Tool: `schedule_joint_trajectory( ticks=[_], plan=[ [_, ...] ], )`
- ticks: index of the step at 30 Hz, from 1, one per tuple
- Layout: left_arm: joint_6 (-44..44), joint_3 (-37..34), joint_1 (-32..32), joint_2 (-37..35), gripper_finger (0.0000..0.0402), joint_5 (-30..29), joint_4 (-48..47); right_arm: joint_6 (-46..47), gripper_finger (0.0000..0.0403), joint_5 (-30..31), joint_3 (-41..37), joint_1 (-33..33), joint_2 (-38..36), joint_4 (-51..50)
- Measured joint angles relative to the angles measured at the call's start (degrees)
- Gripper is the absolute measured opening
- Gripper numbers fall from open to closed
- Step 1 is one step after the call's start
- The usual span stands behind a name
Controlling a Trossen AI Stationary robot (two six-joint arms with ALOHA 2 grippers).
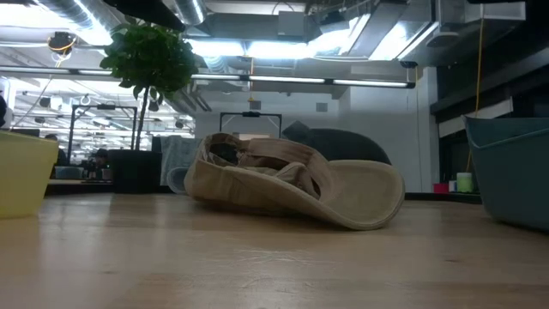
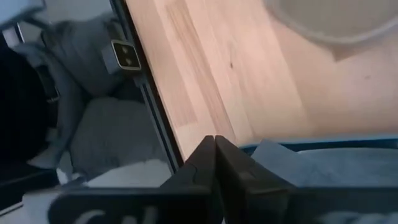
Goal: Pick & Place hat
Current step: Put the bottom blue cap into the blue bin
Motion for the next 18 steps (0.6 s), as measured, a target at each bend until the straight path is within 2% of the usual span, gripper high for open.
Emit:
schedule_joint_trajectory(
  ticks=[11,18],
  plan=[
    [0.22,0.0,0.01,0.0,0.0171,0.0,0.0,-1.71,0.0004,-10.11,0.0,-2.13,5.1,0.93],
    [0.35,0.0,0.02,0.0,0.0171,0.0,-0.02,-4.31,0.0003,-11.33,0.0,-2.14,6.44,0.82]
  ],
)
